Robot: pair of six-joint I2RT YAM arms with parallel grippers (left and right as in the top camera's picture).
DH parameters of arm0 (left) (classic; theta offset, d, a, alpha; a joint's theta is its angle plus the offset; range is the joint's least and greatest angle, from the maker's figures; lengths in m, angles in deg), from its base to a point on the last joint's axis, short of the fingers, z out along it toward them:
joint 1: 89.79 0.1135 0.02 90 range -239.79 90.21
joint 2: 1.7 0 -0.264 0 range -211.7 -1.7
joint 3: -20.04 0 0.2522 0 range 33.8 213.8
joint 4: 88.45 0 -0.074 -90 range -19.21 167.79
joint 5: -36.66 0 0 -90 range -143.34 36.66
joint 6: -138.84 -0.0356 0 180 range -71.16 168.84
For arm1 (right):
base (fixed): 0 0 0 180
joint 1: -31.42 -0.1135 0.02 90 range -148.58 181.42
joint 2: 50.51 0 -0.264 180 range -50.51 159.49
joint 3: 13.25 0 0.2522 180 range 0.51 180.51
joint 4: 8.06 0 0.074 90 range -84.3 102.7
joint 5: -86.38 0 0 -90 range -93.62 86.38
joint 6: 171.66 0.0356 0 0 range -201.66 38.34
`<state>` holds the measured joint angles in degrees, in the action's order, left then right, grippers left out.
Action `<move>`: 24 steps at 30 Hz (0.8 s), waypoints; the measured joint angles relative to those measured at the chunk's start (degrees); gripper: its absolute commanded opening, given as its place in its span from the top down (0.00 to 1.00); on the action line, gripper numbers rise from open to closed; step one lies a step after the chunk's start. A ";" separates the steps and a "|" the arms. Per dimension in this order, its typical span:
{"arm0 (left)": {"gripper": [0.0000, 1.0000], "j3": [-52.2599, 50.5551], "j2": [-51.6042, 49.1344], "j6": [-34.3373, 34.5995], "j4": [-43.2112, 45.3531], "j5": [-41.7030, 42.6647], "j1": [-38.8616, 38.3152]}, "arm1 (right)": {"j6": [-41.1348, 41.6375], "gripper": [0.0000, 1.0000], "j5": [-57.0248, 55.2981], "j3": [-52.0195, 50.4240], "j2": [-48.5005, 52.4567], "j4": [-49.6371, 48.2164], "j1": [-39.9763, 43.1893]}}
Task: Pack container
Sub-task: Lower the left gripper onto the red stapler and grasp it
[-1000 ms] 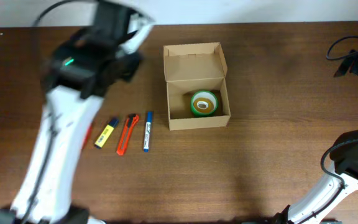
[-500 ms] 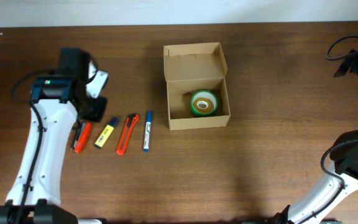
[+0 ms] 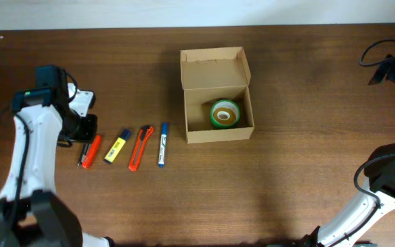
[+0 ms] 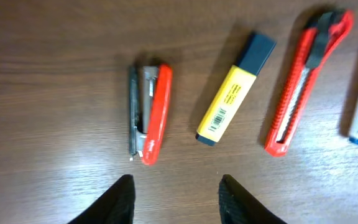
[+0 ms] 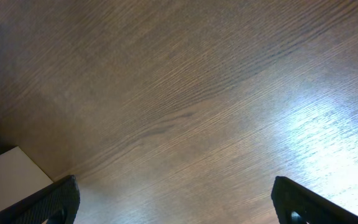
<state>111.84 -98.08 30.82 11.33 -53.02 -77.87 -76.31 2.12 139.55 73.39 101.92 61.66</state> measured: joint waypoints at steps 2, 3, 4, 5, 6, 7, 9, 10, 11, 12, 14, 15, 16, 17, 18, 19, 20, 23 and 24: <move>0.57 -0.11 -2.86 -0.44 -0.20 -0.07 0.00 | 0.00 0.01 0.00 0.00 0.00 0.00 0.00; 0.57 -0.20 -4.26 -0.63 -0.33 -0.09 0.00 | 0.02 0.01 -0.02 0.00 0.00 0.02 0.00; 0.57 -0.28 -5.70 -0.72 -0.37 -0.15 0.00 | 0.02 0.01 0.00 0.00 0.00 0.00 0.00; 0.57 -0.28 -6.69 -0.87 -0.37 -0.17 0.00 | 0.00 0.01 0.00 0.00 0.00 0.00 0.00; 0.57 -0.28 -7.69 -1.07 -0.37 -0.31 0.00 | 0.00 0.01 0.00 0.00 0.00 0.00 0.00; 0.57 -0.31 -8.41 -1.25 -0.37 -0.52 0.00 | -0.02 0.01 -0.02 0.00 0.00 0.00 0.00; 0.56 -0.35 -9.40 -1.62 -0.39 -1.03 0.00 | 0.02 0.01 0.00 0.00 0.00 0.00 0.00; 0.54 -0.37 -9.77 -1.79 -0.39 -1.40 0.00 | -0.02 0.01 -0.02 0.00 0.00 0.00 0.00; 0.52 -0.37 -10.01 -1.99 -0.39 -1.88 0.00 | 0.00 0.01 0.00 0.00 0.00 0.00 0.00; 0.50 -0.37 -10.19 -2.12 -0.39 -2.43 0.00 | -0.02 0.00 0.00 0.00 0.00 0.00 0.00; 0.49 -0.37 -10.27 -2.21 -0.39 -3.54 0.00 | -0.02 0.01 0.00 0.00 0.00 0.00 0.00; 0.49 -0.37 -10.27 -2.23 -0.35 -4.02 0.00 | -0.02 0.01 0.00 0.00 0.00 0.00 0.00; 0.48 -0.37 -10.27 -2.23 -0.33 -4.44 0.00 | -0.04 0.01 0.00 0.00 0.00 0.00 0.00; 0.48 -0.37 -10.27 -2.32 -0.28 -4.90 0.02 | -0.02 0.01 -0.02 0.00 0.00 0.00 0.00; 0.48 -0.37 -10.27 -2.36 -0.13 -5.33 0.07 | 0.00 0.01 -0.02 0.00 0.00 0.00 0.00; 0.48 -0.37 -10.27 -2.36 0.11 -5.66 0.13 | 0.00 0.01 0.00 0.00 0.00 0.00 0.00; 0.48 -0.37 -10.27 -2.36 0.44 -5.95 0.26 | -0.02 0.01 0.00 0.00 0.00 0.00 0.00; 0.49 -0.37 -10.49 -2.36 2.27 -6.56 0.94 | 0.00 0.00 -0.02 0.00 0.00 0.00 0.00; 0.52 -0.37 -10.58 -2.38 2.99 -6.73 1.14 | 0.00 0.01 0.00 0.00 0.00 0.00 0.00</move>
<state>111.47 -108.66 28.44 14.33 -59.75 -76.73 -76.31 2.12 139.55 73.39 101.92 61.66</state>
